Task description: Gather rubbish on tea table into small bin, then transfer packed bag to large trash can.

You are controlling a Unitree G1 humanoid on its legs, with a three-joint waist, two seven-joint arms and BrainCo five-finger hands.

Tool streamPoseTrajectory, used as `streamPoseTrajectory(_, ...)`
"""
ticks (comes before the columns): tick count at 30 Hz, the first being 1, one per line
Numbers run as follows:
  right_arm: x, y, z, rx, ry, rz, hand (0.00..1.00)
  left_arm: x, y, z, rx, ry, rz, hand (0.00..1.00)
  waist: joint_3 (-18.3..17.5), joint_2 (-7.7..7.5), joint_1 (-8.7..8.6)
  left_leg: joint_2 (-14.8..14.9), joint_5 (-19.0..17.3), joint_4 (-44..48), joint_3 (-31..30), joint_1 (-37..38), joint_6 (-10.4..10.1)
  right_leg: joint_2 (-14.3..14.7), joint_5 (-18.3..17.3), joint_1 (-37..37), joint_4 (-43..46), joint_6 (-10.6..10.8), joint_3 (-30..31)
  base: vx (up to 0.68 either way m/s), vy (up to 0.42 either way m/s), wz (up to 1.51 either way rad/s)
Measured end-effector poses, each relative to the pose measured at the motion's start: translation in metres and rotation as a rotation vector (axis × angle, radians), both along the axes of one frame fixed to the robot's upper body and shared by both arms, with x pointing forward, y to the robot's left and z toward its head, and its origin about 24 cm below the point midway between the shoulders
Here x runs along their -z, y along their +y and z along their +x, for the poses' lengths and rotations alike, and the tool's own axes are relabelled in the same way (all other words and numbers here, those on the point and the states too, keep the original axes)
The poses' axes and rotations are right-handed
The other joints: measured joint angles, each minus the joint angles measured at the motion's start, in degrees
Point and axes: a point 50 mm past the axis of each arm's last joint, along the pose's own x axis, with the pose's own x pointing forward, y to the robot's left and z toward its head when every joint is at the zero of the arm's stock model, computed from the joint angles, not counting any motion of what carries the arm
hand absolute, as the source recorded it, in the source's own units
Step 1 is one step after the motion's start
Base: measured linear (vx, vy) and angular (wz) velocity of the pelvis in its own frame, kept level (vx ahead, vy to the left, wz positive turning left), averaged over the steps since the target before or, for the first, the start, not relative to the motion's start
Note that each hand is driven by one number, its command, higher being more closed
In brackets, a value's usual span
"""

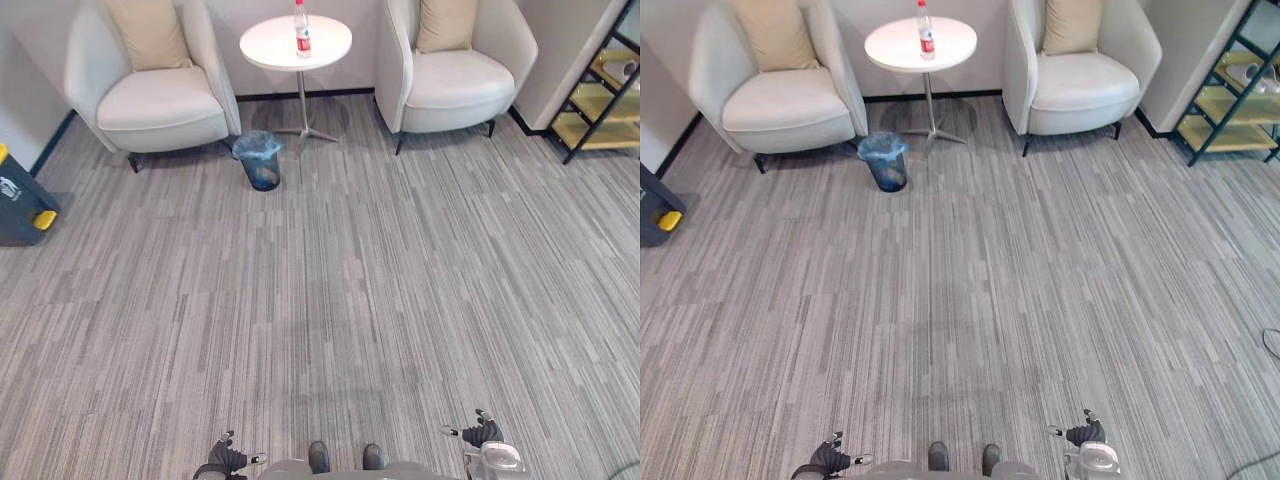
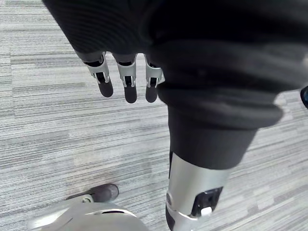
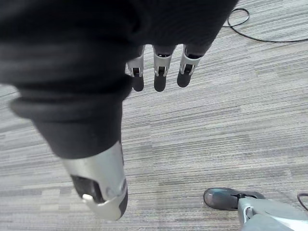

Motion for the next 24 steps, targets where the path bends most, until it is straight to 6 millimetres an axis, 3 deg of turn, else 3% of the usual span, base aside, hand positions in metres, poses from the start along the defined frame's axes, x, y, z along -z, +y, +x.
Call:
streamPoseTrajectory(3,0.0,-0.001,0.0,0.022,-0.005,0.002,0.0,0.0,0.0,0.001,-0.018,-0.007,-0.008,0.0,0.98,0.46,0.02,0.02,-4.68,5.7,1.25,-1.28,1.0,-1.02,-5.4,-4.37,11.85,3.65,-0.3,0.08,0.063,-0.21)
streamPoseTrajectory(4,0.001,-0.001,-0.002,0.025,0.006,0.006,0.0,0.0,0.001,0.001,-0.026,-0.008,-0.009,0.0,1.38,0.9,-0.06,0.04,-5.95,7.02,1.61,-1.01,1.47,-1.77,-6.51,-8.02,21.16,5.17,-1.57,0.06,0.08,-0.13)
streamPoseTrajectory(5,0.001,0.0,-0.002,0.025,0.01,0.008,0.0,-0.001,0.001,0.001,-0.026,-0.01,-0.008,0.0,1.39,0.93,-0.05,-0.02,-6.04,7.19,1.63,-0.89,1.68,-1.92,-6.57,-8.83,23.07,5.14,-1.77,0.1,0.087,-0.05)
streamPoseTrajectory(7,0.005,0.009,-0.007,0.032,0.025,0.035,0.0,-0.003,0.006,0.006,-0.023,-0.021,0.007,0.0,2.29,-0.09,-0.16,-1.47,-7.22,7.37,0.76,2.5,2.92,-4.92,-7.7,-15.16,39.58,4.62,-4.85,0.26,0.059,0.15)
streamPoseTrajectory(9,0.006,0.01,-0.009,0.033,0.028,0.04,0.0,-0.004,0.005,0.014,-0.019,-0.037,0.006,0.0,2.72,0.2,-0.15,-1.61,-8.19,7.29,-0.22,4.18,2.89,-5.86,-9.73,-17.11,43.47,4.73,-6.68,0.3,0.012,0.25)
streamPoseTrajectory(12,0.003,0.009,-0.001,0.027,0.01,0.037,0.0,-0.007,0.004,0.026,-0.013,-0.066,0.004,0.0,3.59,1.06,-0.9,-0.3,-9.04,4.89,-2.22,7.65,2.54,-5.7,-11.36,-20.63,39.07,3.6,-10.66,0.32,-0.041,0.31)
streamPoseTrajectory(14,0.0,0.009,0.008,0.021,-0.012,0.033,0.0,-0.008,0.004,0.031,-0.011,-0.078,0.003,0.0,4.3,2.04,-2.08,1.82,-9.45,3.52,-3.36,9.35,1.78,-4.18,-9.77,-23.16,31.0,2.23,-12.7,0.38,-0.092,0.41)
streamPoseTrajectory(16,0.001,0.007,0.005,0.023,-0.007,0.029,0.0,-0.009,0.006,0.032,-0.011,-0.082,0.008,0.0,4.24,1.19,-2.62,2.28,-10.29,2.73,-4.21,11.02,-0.63,-3.25,-2.3,-23.52,19.86,0.52,-13.17,0.42,-0.114,0.48)
streamPoseTrajectory(17,0.003,0.006,-0.003,0.03,0.013,0.028,0.0,-0.01,0.01,0.03,-0.014,-0.077,0.017,0.0,3.93,-0.47,-2.69,2.02,-11.79,3.31,-4.74,12.37,-3.05,-3.58,5.55,-23.44,18.03,-5.52,-12.76,0.52,-0.18,0.21)
streamPoseTrajectory(18,0.002,0.002,-0.002,0.033,0.01,0.017,0.0,-0.008,0.006,0.029,-0.017,-0.076,0.004,0.0,3.96,0.74,-2.7,3.78,-12.29,4.75,-5.0,12.71,-4.02,-2.61,4.04,-23.31,19.54,-5.44,-13.52,0.53,-0.199,0.14)
streamPoseTrajectory(20,-0.002,0.001,0.005,0.038,-0.021,0.012,0.0,-0.008,0.002,0.032,-0.046,-0.089,-0.014,0.0,3.85,1.17,-2.86,5.33,-11.13,15.66,-4.7,8.02,-6.34,-1.01,1.61,-21.08,17.69,-7.39,-13.98,0.51,-0.23,-0.03)
streamPoseTrajectory(21,-0.002,0.002,0.005,0.043,-0.023,0.01,0.0,-0.008,-0.001,0.032,-0.073,-0.092,-0.029,0.0,3.91,1.31,-2.82,6.36,-9.51,24.33,-4.28,4.91,-8.8,-0.15,0.92,-18.76,16.12,-8.15,-13.86,0.6,-0.264,-0.08)
streamPoseTrajectory(22,-0.001,0.003,0.004,0.045,-0.023,0.008,0.0,-0.007,-0.003,0.03,-0.099,-0.093,-0.042,0.0,3.99,1.52,-2.62,8.15,-6.53,34.65,-4.03,1.06,-9.88,0.72,0.17,-15.4,14.19,-8.26,-13.8,0.5,-0.196,-0.09)
streamPoseTrajectory(24,-0.003,0.01,0.005,0.064,-0.059,0.031,0.0,-0.008,-0.006,0.031,-0.126,-0.115,-0.057,0.0,4.2,1.66,-1.83,13.3,-5.71,55.34,-1.73,-6.08,-9.04,2.59,-1.91,-7.2,11.17,-9.4,-13.09,0.5,-0.164,-0.18)
